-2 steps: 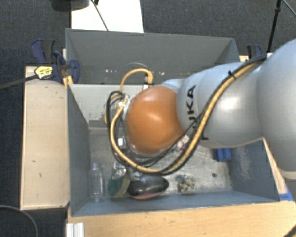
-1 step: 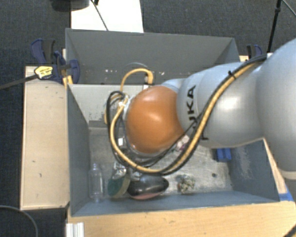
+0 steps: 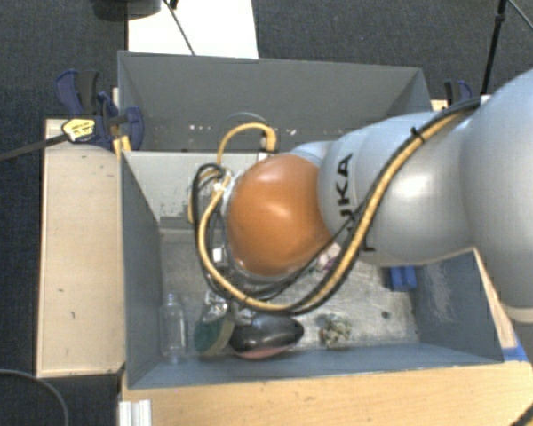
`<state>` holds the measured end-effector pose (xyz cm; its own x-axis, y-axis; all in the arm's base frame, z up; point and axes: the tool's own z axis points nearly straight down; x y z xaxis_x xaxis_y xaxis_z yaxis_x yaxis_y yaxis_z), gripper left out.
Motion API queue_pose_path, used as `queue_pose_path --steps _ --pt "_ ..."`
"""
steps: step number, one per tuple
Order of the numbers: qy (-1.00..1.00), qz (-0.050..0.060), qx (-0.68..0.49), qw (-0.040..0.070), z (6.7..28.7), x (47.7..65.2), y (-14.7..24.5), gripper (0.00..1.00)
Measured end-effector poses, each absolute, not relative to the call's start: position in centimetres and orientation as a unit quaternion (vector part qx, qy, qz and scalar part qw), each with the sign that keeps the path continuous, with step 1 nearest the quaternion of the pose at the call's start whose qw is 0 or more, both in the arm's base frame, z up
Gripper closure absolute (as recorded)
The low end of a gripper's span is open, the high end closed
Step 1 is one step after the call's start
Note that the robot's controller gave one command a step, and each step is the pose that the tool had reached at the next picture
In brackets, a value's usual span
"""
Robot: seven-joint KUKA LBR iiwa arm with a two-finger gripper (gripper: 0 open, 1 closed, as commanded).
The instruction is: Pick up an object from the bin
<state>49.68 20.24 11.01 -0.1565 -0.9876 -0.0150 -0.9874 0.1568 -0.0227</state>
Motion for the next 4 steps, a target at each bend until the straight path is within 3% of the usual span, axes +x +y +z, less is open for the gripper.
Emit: queue_pose_path --steps 4 --pt "0.761 -0.004 -0.648 0.013 11.01 49.68 20.23 1.00"
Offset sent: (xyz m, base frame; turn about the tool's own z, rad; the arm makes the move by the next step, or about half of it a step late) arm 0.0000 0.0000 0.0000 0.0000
